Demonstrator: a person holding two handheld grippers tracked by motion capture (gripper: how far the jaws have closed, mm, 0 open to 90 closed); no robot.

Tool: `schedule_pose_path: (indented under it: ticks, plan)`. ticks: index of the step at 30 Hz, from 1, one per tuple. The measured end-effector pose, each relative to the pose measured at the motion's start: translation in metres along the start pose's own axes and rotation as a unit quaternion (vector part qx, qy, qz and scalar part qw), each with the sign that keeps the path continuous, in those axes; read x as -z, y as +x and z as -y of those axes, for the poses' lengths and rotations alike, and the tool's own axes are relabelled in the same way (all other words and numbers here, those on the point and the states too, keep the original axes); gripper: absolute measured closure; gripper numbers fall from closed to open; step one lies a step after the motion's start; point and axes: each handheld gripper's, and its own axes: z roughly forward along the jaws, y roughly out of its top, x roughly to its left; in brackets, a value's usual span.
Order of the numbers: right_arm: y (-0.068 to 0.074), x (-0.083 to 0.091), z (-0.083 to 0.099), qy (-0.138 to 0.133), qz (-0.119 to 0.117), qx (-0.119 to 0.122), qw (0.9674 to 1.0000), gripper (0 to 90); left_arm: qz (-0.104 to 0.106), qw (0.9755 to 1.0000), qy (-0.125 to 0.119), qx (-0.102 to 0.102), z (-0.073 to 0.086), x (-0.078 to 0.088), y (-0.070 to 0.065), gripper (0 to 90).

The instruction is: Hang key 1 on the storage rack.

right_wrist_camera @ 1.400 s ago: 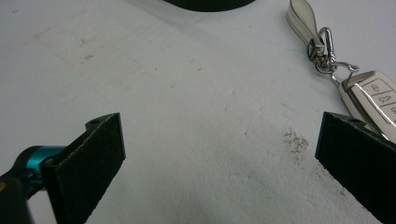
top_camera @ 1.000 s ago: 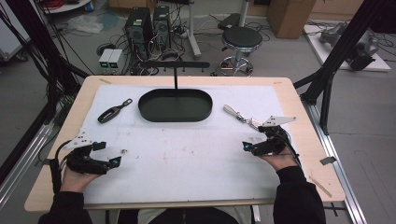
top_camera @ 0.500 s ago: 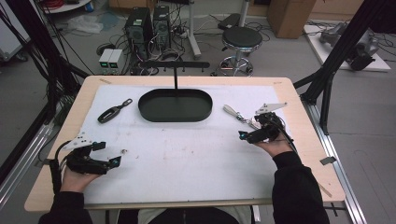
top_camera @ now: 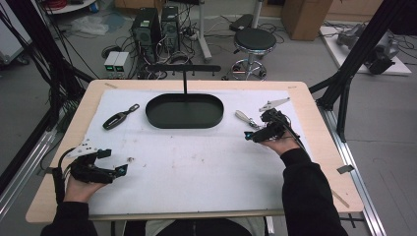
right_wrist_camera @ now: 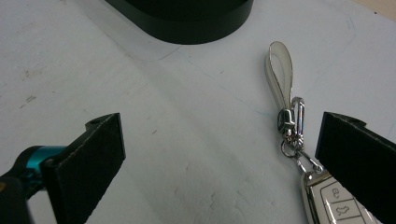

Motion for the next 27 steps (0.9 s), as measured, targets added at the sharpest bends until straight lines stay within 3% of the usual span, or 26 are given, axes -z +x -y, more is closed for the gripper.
schedule_pose_path:
  ticks: [6,12,19,21,27]
  plan:
    - [-0.009,-0.009,-0.009,0.001,-0.006,-0.012,0.9999,0.8,0.0,1.0,-0.002,0.0,0.0,0.0,0.0,3.2]
    - [-0.019,-0.021,-0.024,0.03,-0.005,-0.004,0.9995,0.8,0.002,1.0,-0.003,0.002,0.0,0.0,0.001,3.2]
    - [-0.028,-0.031,-0.036,0.039,-0.01,-0.001,0.9992,0.8,0.005,1.0,-0.004,0.001,0.0,0.0,0.002,3.2]
    - [-0.032,-0.04,-0.039,0.049,-0.009,0.009,0.9987,0.8,0.005,1.0,-0.004,0.002,0.0,-0.001,0.003,3.2]
    - [-0.042,-0.058,-0.043,0.063,0.001,0.005,0.998,0.8,0.005,1.0,0.002,-0.001,0.0,-0.003,0.002,3.2]
